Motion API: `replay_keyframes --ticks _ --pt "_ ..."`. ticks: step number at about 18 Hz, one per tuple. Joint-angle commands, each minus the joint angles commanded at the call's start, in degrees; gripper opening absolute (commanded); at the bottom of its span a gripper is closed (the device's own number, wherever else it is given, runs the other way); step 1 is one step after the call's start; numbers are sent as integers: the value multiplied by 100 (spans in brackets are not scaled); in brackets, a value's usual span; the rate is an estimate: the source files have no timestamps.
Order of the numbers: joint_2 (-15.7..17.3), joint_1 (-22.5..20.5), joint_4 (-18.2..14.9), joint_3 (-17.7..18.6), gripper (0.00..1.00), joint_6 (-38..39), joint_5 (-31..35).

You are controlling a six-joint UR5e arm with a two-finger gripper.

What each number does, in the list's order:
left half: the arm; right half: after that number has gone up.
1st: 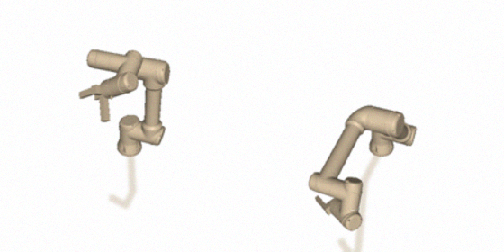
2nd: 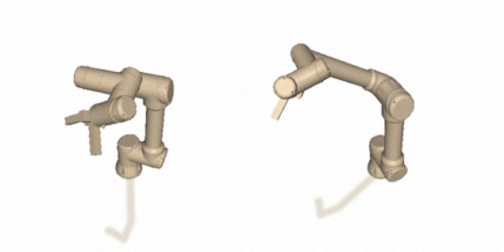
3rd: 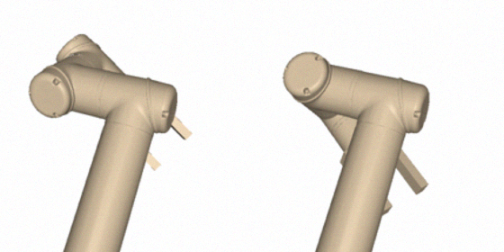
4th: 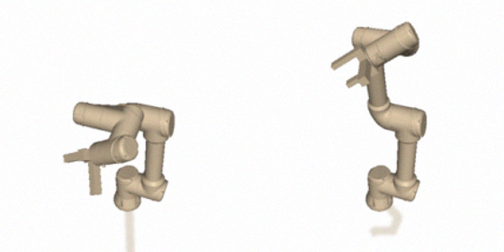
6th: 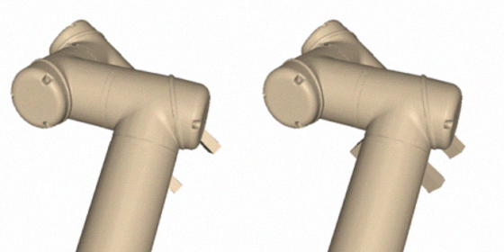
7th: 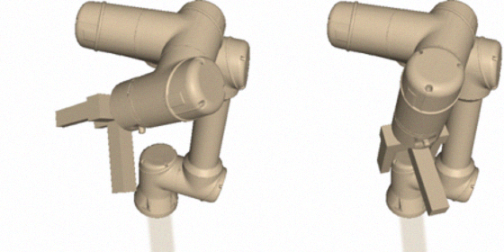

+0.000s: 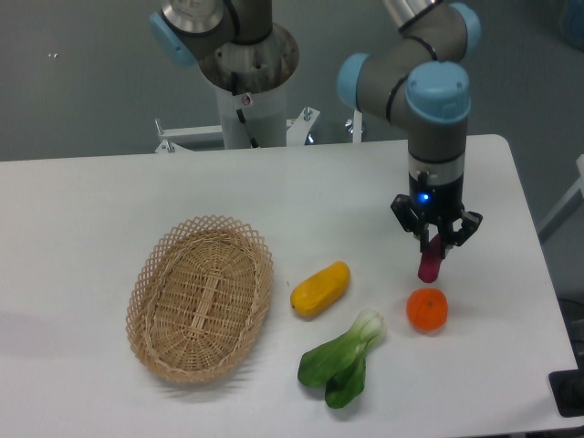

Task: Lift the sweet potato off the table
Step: 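Lift the held sweet potato up off the table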

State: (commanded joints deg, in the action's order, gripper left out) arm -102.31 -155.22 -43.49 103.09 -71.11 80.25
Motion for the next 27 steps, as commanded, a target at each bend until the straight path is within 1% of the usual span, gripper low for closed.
replay_keyframes --ticks 1,3,6,8,27 --pt "96 17 -97 -9 19 44 -61" --pt "220 105 -142 -17 19 324 -307" --pt "238 132 -142 9 19 641 -448" --pt "247 184 -142 9 19 651 -440" --pt "247 176 -142 -44 19 659 -440"
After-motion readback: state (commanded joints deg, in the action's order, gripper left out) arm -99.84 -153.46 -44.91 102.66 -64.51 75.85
